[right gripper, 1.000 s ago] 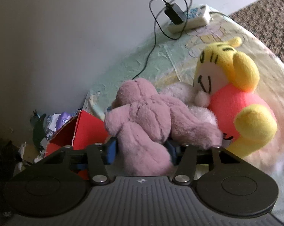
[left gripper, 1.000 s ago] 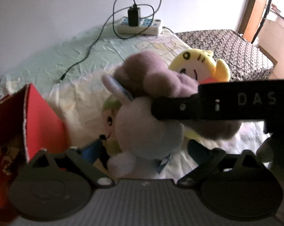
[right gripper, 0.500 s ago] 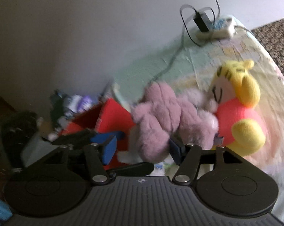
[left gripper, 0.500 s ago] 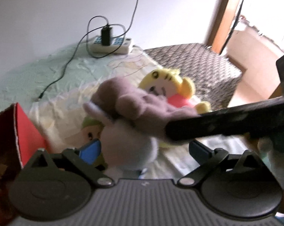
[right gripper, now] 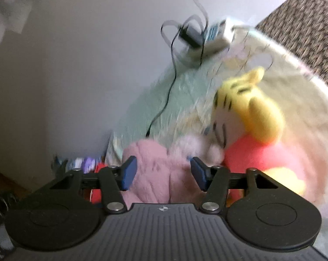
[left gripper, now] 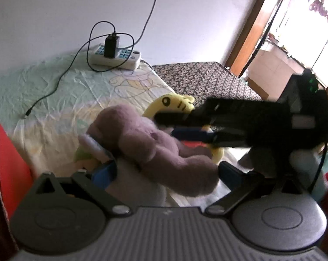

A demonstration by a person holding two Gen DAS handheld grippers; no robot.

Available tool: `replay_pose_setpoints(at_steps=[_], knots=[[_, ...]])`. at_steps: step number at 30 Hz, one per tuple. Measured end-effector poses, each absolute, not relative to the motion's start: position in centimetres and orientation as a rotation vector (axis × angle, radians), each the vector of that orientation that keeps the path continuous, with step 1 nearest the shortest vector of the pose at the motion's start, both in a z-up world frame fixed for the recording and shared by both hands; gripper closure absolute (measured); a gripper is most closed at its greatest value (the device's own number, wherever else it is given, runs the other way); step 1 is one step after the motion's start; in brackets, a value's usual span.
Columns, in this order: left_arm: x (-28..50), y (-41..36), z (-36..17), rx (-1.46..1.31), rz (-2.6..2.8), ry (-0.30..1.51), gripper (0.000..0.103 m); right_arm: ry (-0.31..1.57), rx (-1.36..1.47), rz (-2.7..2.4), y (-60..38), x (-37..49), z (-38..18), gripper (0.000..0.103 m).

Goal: Organize objects
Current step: 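Carry the pink teddy bear with the right tool over the red box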

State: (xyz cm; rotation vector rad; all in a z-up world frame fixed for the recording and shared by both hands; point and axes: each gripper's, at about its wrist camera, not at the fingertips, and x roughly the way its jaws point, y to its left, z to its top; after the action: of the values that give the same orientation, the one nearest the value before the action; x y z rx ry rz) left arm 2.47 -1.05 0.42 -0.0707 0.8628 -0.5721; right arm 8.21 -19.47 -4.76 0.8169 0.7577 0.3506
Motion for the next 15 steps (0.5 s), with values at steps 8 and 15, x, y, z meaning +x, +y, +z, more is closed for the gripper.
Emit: replay_pose_setpoints(at_steps=[8,15], knots=[[2.9,-0.5,0.3,-0.094,-0.553,0.866,0.009,0.836,0.842,0.572,-18.2,8.2,-5.1,0.070],[1.2,-1.0,1.2,-0.012,-0.549,0.796,0.012,0.833,0.873,0.612,-18.0,7.1,-4.7,0.070]])
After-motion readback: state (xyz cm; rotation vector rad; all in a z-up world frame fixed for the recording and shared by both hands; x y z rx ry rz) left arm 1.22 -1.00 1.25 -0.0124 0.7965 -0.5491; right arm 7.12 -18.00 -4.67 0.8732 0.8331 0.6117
